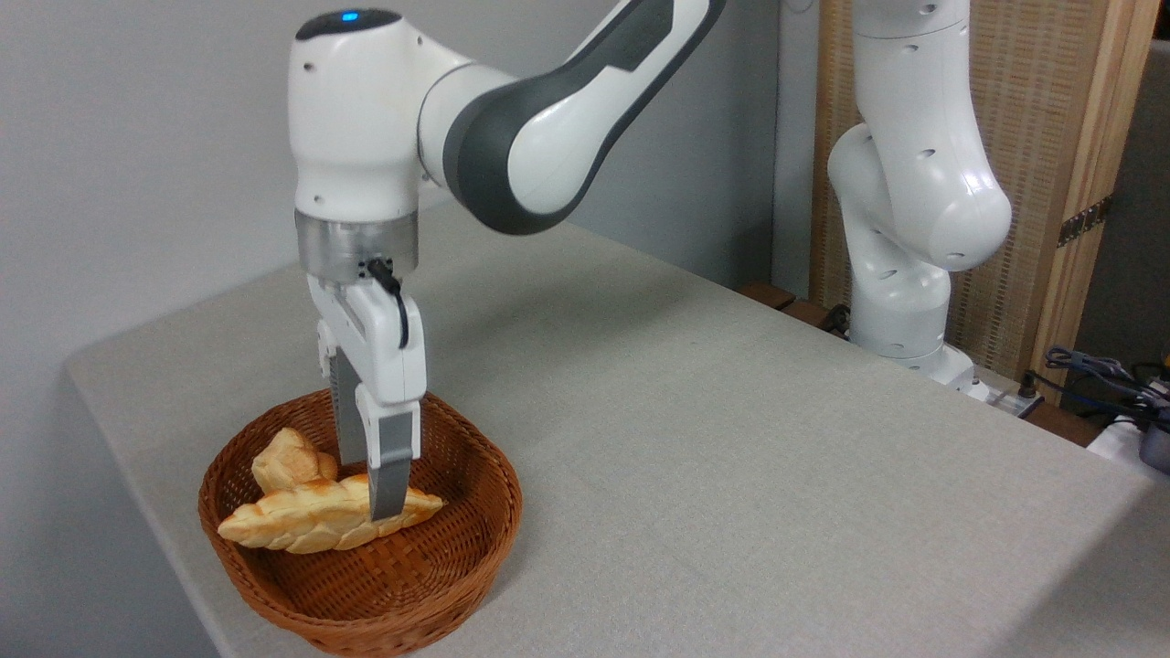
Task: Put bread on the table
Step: 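Lower the open gripper into the basket over the long bread roll, then close the gripper on the long bread roll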
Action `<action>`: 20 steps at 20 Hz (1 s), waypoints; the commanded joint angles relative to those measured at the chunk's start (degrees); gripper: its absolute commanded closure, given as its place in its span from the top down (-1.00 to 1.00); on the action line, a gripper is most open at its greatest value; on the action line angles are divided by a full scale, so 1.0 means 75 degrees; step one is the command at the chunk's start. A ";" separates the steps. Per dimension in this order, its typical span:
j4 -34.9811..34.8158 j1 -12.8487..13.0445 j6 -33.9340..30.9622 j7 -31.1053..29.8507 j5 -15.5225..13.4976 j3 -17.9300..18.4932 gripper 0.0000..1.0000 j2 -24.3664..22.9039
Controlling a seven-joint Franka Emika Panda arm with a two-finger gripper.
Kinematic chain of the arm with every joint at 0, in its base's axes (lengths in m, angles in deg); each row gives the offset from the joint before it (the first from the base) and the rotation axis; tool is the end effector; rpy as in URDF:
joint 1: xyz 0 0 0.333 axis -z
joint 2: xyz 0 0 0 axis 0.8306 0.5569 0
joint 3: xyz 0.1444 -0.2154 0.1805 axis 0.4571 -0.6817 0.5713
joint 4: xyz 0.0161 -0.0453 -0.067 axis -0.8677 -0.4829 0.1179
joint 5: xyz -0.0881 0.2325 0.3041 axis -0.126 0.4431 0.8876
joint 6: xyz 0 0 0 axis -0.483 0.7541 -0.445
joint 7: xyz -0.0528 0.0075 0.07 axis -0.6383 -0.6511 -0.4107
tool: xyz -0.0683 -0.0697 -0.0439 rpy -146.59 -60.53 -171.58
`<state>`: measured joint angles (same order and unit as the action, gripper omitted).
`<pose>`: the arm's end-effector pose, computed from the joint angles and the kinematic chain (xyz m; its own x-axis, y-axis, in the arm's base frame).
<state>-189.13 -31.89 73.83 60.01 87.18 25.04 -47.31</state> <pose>0.6105 -0.0885 0.4639 0.5604 -0.8123 0.1614 -0.7937 -0.5824 -0.1755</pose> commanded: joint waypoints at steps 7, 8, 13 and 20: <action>0.0039 -0.0001 0.0368 0.0199 -0.0122 0.0001 -0.31 0.0325; 0.0039 -0.0001 0.0368 0.0199 -0.0123 -0.0011 -0.55 0.0313; 0.0027 -0.0013 0.0345 0.0199 -0.0111 -0.0093 -0.54 0.0302; 0.0039 -0.0013 0.0345 0.0199 -0.0111 -0.0093 -0.50 0.0278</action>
<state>-188.99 -31.89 75.76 60.40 87.18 24.31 -44.90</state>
